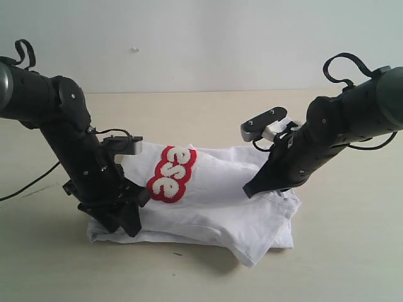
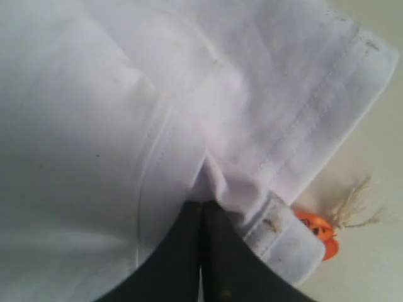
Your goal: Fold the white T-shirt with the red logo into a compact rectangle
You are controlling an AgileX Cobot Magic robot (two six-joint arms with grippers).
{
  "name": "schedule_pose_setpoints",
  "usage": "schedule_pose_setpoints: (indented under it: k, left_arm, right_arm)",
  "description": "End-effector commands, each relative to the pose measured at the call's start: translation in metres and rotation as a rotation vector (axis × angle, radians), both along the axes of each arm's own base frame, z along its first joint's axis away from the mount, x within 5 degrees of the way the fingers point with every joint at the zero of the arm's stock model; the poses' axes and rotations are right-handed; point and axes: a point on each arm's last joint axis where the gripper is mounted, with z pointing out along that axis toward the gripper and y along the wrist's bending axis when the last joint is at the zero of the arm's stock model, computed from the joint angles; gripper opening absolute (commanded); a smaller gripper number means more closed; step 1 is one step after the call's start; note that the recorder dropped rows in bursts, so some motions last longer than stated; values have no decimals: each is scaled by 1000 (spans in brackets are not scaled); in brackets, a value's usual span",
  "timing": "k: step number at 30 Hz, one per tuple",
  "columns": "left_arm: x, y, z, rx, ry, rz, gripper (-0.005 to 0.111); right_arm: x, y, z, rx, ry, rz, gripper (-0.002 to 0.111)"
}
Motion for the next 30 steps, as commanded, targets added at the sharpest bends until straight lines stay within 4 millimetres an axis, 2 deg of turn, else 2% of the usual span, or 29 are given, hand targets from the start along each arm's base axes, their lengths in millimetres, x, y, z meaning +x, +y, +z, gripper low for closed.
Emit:
schedule_pose_setpoints:
  k: [1,11,14,17,23,26,27,28,30]
  left_arm:
    - [-2,6,-9,7,29,-42,49]
    - [-9,6,-7,6,107,-72,49]
    - [-8,7,-4,8,87,-81,49]
    - [-2,10,10,-13,2,-63,49]
    - [4,27,57,-66,-144,4,49]
    - [4,38,83,-86,-212,42,49]
    - [1,44,102,-103,-259,71,49]
    - [0,47,109,-108,-277,87,48]
    - [-11,58,151,-145,-415,132,35]
  right_arm:
    - [3,1,-3,-1,-11,1,0]
    - [9,1,-15,3,-47,-9,0]
    - [11,2,-11,7,-66,-10,0]
    - [12,2,0,14,-98,-10,0]
    - [10,2,38,34,-182,-6,0]
    - [3,0,67,40,-210,3,0]
    - [-2,0,81,46,-222,5,0]
    - [-5,-1,89,49,-228,7,0]
    - [-22,-5,120,62,-267,11,0]
